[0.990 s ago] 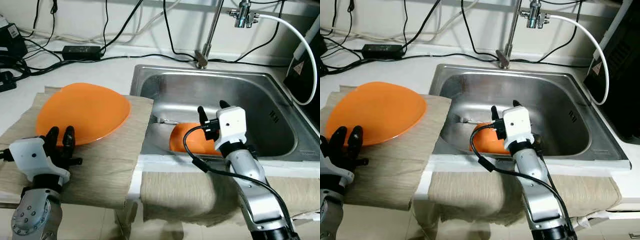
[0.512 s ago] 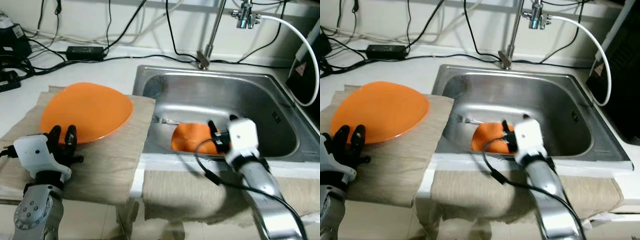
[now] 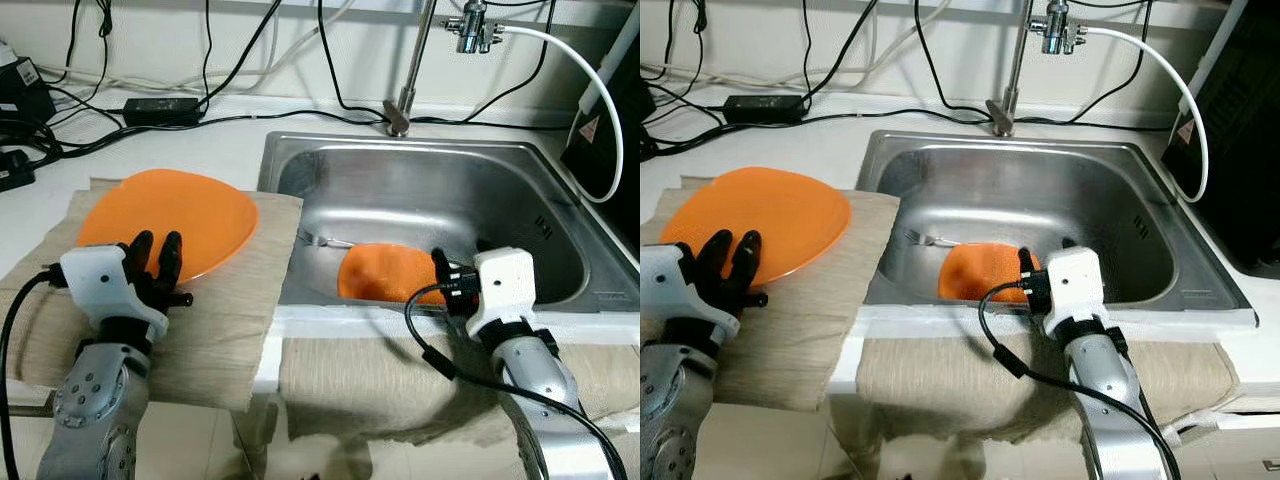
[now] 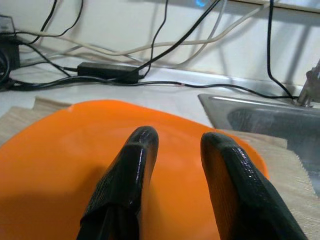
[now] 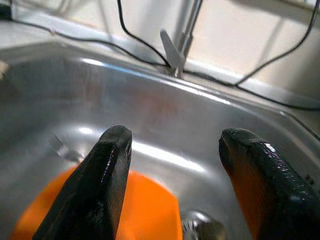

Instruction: Kitchen organization

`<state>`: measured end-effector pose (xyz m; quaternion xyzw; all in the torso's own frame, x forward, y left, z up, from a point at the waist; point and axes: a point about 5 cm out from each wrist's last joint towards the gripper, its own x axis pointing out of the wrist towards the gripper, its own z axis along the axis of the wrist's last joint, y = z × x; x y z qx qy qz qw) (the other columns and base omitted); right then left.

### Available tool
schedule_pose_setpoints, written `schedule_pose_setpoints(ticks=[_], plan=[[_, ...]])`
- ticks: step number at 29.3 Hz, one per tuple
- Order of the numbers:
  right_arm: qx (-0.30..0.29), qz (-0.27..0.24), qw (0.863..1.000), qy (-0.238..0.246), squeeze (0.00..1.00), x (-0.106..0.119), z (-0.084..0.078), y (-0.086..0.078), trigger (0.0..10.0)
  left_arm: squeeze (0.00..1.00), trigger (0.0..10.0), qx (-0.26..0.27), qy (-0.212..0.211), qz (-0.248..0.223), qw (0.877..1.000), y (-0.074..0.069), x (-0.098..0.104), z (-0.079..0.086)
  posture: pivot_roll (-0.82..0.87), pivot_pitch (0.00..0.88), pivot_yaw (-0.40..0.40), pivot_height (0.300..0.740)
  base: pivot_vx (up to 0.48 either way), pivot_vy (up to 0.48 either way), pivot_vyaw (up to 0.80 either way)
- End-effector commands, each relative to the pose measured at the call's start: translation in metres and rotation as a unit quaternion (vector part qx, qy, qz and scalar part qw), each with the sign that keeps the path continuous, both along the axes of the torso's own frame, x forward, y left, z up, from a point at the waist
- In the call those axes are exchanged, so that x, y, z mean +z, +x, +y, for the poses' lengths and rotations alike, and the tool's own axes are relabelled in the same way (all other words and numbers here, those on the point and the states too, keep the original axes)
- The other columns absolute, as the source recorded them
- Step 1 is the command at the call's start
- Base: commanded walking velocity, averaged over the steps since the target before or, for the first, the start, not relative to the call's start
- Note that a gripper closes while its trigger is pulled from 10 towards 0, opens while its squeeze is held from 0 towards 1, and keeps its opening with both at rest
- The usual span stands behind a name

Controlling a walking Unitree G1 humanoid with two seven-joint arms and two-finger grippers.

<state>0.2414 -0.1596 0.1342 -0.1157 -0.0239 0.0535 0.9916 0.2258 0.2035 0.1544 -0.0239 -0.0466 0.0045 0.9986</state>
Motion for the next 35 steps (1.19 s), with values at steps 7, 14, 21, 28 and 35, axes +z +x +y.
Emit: schedule_pose_setpoints(ticks=[7,14,21,28,35], plan=[[0.01,-0.009,0.991,0.133,0.0,0.016,0.01,0.009,10.0,0.0,10.0,-0.005,0.007,0.019,1.0,0.0,-0.005,0.0,0.1,0.0,-0.003,0.74,0.0,0.0,0.0],[0.01,0.034,0.979,0.2,0.0,0.007,0.007,0.016,10.0,0.0,10.0,-0.005,0.009,0.022,1.0,-0.001,-0.007,0.0,0.1,0.0,-0.005,0.74,0.0,0.0,0.0],[0.025,0.032,0.986,0.164,0.0,0.011,0.011,0.015,10.0,0.0,10.0,0.001,0.006,0.025,1.0,-0.002,-0.01,0.0,0.1,0.0,-0.01,0.74,0.0,0.0,0.0],[0.024,0.044,0.988,0.148,0.0,0.006,0.008,0.006,10.0,0.0,10.0,0.024,0.01,0.029,0.999,-0.01,-0.012,0.011,0.1,0.0,-0.018,0.74,0.0,0.0,0.0],[0.025,0.041,0.989,0.138,0.0,0.007,0.01,0.01,10.0,0.0,10.0,0.028,0.009,0.026,0.999,-0.005,-0.01,0.012,0.1,0.0,-0.016,0.74,0.0,0.0,0.0]])
